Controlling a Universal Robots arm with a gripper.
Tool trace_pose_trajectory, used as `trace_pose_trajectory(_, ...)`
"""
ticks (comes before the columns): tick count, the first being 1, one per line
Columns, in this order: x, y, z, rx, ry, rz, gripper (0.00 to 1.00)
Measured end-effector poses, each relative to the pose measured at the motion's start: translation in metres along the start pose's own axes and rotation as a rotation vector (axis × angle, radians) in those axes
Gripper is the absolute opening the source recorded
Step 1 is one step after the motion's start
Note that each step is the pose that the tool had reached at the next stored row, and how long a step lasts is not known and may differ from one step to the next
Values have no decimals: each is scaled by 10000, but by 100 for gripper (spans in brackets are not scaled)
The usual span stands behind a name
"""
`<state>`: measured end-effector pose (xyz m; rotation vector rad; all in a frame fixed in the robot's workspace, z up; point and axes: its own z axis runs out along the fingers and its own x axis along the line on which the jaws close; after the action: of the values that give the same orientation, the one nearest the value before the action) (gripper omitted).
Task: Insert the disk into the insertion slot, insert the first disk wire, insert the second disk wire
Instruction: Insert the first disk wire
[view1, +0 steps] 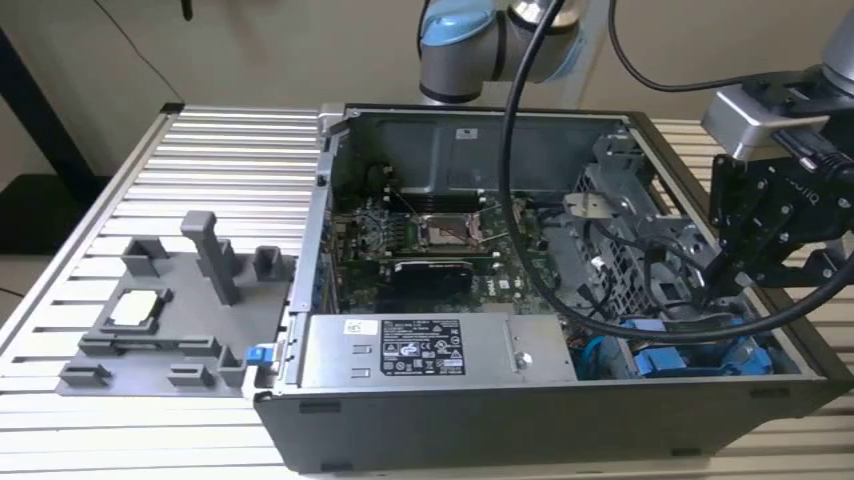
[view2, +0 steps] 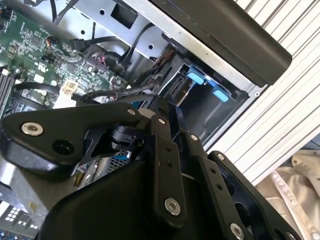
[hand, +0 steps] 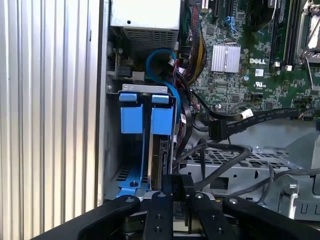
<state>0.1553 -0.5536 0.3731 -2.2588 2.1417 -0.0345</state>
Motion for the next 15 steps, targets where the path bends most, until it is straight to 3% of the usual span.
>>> trace_pose_trajectory(4,0,0,11,-2,-4,44,19)
trace_pose_trajectory(10,10,-9,77,-35,2,188,19)
trace_pose_trajectory(15,19,-8,122,-48,15,592,19)
